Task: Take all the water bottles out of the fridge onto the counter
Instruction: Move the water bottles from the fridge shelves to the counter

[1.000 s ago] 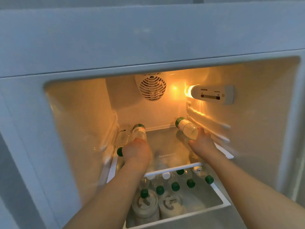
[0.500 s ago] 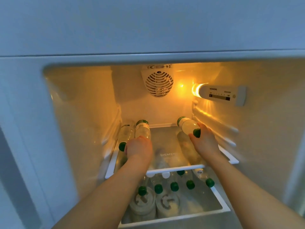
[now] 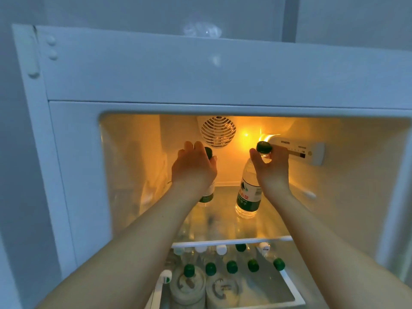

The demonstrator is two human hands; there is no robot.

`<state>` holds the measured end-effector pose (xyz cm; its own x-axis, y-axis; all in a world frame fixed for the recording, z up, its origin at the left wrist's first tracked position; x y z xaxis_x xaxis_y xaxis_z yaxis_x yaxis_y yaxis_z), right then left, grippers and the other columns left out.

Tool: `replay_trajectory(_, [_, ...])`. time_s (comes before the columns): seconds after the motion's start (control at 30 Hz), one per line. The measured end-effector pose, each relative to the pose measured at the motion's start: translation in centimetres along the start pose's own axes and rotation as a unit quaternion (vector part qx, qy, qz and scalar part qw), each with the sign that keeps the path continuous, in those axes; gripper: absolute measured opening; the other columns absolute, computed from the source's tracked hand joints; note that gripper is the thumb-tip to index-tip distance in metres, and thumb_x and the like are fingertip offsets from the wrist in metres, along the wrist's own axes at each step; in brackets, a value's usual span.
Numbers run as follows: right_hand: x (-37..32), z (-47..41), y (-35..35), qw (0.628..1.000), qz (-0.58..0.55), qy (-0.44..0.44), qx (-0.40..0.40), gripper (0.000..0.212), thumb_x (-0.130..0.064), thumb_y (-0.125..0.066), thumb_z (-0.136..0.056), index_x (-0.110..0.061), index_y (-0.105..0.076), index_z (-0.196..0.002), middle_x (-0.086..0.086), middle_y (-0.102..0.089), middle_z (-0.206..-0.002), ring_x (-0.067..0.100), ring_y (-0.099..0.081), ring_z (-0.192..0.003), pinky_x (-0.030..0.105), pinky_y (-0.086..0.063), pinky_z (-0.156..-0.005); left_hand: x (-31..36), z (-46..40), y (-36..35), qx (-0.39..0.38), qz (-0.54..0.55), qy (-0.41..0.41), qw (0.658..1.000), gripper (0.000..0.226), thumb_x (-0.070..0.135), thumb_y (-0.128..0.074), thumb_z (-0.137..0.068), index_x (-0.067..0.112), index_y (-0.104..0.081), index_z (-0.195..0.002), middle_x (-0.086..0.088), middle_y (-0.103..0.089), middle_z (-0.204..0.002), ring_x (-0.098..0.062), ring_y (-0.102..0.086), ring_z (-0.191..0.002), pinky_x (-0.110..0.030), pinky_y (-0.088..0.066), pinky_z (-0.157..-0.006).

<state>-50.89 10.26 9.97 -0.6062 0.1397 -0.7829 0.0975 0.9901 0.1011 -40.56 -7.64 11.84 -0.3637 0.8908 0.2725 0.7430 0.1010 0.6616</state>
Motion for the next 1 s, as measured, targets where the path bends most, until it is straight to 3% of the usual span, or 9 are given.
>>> replay_trajectory(0.1, [0.1, -0.2, -0.1, 0.999, -0.033, -0.016, -0.017, 0.028, -0.033, -0.058, -0.093, -0.017, -0.053, -0.116, -0.001, -0.059, -0.112, 0.019, -0.059, -0.099, 0.033, -0.046, -0.083, -0.1, -0.9, 0.1, 0.009, 0.099, 0.004, 0.995, 0.042, 0.049, -0.046, -0.098, 0.016, -0.041, -0.123, -0.001, -0.046, -0.108, -0.017, -0.05, -0.091, -0.026, -0.041, -0.071])
replay_trajectory(0.27, [0.6, -0.8, -2.2, 0.995, -0.033, -0.064, -0.07, 0.024, -0.031, -0.06, -0.089, -0.021, -0.051, -0.108, 0.001, -0.064, -0.106, 0.023, -0.065, -0.093, 0.047, -0.055, -0.088, -1.1, -2.0, -2.2, -0.02, 0.281, 0.073, 0.957, 0.031, 0.04, -0.049, -0.098, 0.021, -0.035, -0.118, 0.002, -0.051, -0.1, -0.016, -0.053, -0.082, -0.029, -0.045, -0.069])
replay_trajectory(0.37, [1.2, -1.6, -2.7, 0.995, -0.01, -0.076, -0.056, 0.021, -0.031, -0.059, -0.088, -0.019, -0.052, -0.103, 0.003, -0.065, -0.108, 0.02, -0.062, -0.092, 0.039, -0.051, -0.082, -1.3, -2.9, -3.8, -0.031, 0.348, 0.095, 0.932, 0.035, 0.033, -0.056, -0.093, 0.019, -0.041, -0.121, 0.0, -0.056, -0.102, -0.02, -0.057, -0.088, -0.032, -0.049, -0.074])
replay_trajectory(0.43, [1.6, -1.9, -2.6, 0.996, 0.006, -0.079, -0.045, 0.021, -0.033, -0.058, -0.089, -0.017, -0.056, -0.102, 0.003, -0.066, -0.104, 0.02, -0.061, -0.09, 0.034, -0.046, -0.077, -1.2, -3.4, -5.0, -0.051, 0.367, 0.097, 0.924, 0.034, 0.032, -0.059, -0.089, 0.016, -0.049, -0.117, -0.001, -0.06, -0.101, -0.021, -0.06, -0.092, -0.031, -0.049, -0.074])
replay_trajectory(0.57, [2.2, -2.0, -2.8, 0.996, -0.003, -0.077, -0.034, 0.028, -0.038, -0.058, -0.089, -0.014, -0.061, -0.105, 0.001, -0.068, -0.104, 0.022, -0.065, -0.09, 0.034, -0.049, -0.081, -0.1, -3.3, -6.9, -0.086, 0.412, 0.085, 0.903, 0.041, 0.043, -0.061, -0.078, 0.019, -0.05, -0.109, 0.002, -0.062, -0.104, -0.02, -0.062, -0.094, -0.024, -0.044, -0.066])
replay_trajectory(0.7, [2.3, -1.7, -2.6, 0.997, -0.011, -0.065, -0.026, 0.019, -0.038, -0.059, -0.089, -0.021, -0.057, -0.098, -0.004, -0.065, -0.102, 0.018, -0.063, -0.09, 0.033, -0.048, -0.08, -0.2, -3.3, -7.5, -0.051, 0.418, 0.1, 0.902, 0.031, 0.035, -0.065, -0.085, 0.023, -0.049, -0.109, 0.004, -0.062, -0.107, -0.017, -0.062, -0.092, -0.021, -0.042, -0.064])
replay_trajectory(0.87, [2.5, -1.4, -2.5, 0.997, -0.025, -0.074, -0.025, 0.019, -0.041, -0.059, -0.088, -0.027, -0.054, -0.099, -0.005, -0.063, -0.104, 0.018, -0.061, -0.093, 0.038, -0.05, -0.084, -0.7, -2.5, -7.7, -0.034, 0.401, 0.096, 0.911, 0.04, 0.042, -0.068, -0.085, 0.02, -0.051, -0.113, 0.003, -0.062, -0.103, -0.014, -0.06, -0.088, -0.016, -0.038, -0.061])
replay_trajectory(1.0, [2.3, -1.1, -2.3, 0.996, -0.05, -0.07, -0.036, 0.02, -0.042, -0.06, -0.089, -0.025, -0.055, -0.099, -0.006, -0.064, -0.1, 0.017, -0.063, -0.089, 0.036, -0.051, -0.08, -1.1, -1.5, -7.3, -0.034, 0.427, 0.104, 0.897, 0.028, 0.037, -0.068, -0.086, 0.02, -0.056, -0.104, 0.006, -0.064, -0.092, -0.009, -0.059, -0.082, -0.018, -0.039, -0.059])
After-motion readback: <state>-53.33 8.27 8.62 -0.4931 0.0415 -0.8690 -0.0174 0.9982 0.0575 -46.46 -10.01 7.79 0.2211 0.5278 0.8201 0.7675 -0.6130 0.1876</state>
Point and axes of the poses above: each hand's wrist, its own z-axis away from the middle knuckle, its own y-axis out of the back of the hand, x = y × z, the point moved 8 cm from there along -z, towards the middle knuckle
